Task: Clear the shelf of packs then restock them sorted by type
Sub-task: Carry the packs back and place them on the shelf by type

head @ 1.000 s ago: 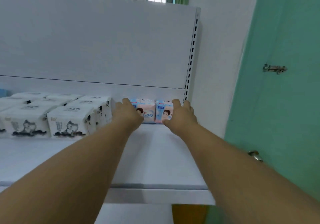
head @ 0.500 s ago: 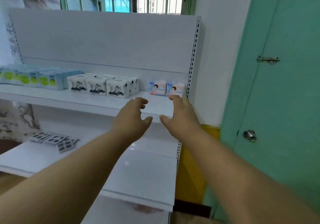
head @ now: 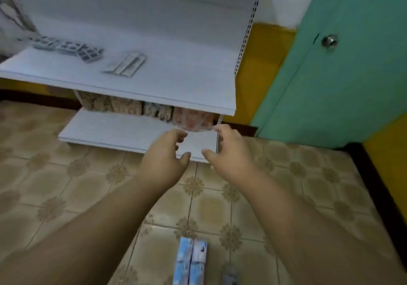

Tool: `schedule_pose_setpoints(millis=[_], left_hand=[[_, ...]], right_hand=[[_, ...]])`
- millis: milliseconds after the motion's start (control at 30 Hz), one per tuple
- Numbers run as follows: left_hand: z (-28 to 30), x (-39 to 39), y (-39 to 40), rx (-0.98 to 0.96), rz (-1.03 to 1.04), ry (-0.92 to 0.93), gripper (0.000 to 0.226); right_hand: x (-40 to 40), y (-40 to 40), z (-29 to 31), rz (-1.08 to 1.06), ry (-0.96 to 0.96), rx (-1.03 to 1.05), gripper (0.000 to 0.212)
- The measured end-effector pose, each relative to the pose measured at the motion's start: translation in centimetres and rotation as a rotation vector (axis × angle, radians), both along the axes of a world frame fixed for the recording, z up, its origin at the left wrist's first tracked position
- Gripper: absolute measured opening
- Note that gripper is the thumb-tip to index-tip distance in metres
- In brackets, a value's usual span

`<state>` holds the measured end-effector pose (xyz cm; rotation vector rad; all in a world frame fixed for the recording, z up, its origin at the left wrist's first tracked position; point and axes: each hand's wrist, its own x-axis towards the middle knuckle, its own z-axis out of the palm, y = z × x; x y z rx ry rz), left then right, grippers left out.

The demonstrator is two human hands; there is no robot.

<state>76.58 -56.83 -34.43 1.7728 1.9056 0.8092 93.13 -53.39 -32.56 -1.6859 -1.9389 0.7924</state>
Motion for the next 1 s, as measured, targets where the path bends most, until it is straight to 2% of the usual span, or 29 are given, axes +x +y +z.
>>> schedule_pose_setpoints(millis=[233,467,633,867,933,1000], left_hand=[[-16.8,1.7,-5.2,-0.254,0.163,-0.118,0.043],[-41.8,3.8,-9.4,-0.536,0.209,-0.167,0.039],[-58.9,4.7,-12.9,-0.688,0.177,-0.133,0.04],[-74.3,5.1,-13.3,-0.749,0.273,-0.144,0.039],[-77.6,5.3,-12.2,-0.794,0.329,-0.178,0.048],[-80.7,5.6,-11.1,-0.849,0.37,-0.281,0.061]], right_hand=[[0.2,-3.6,-17.7,0.049,0.04,-0.252,0.058],[1.6,-9.3,-42.7,-0.067,-0.005,-0.489,0.054],[3.0,-13.8,-60.2,-0.143,-0.052,-0.636,0.049],[4.5,-14.6,-76.7,-0.189,-0.081,-0.706,0.053],[5.1,-13.4,-80.6,-0.303,-0.117,-0.725,0.063],[5.8,-12.2,-84.0,-0.404,-0.16,-0.838,0.073]])
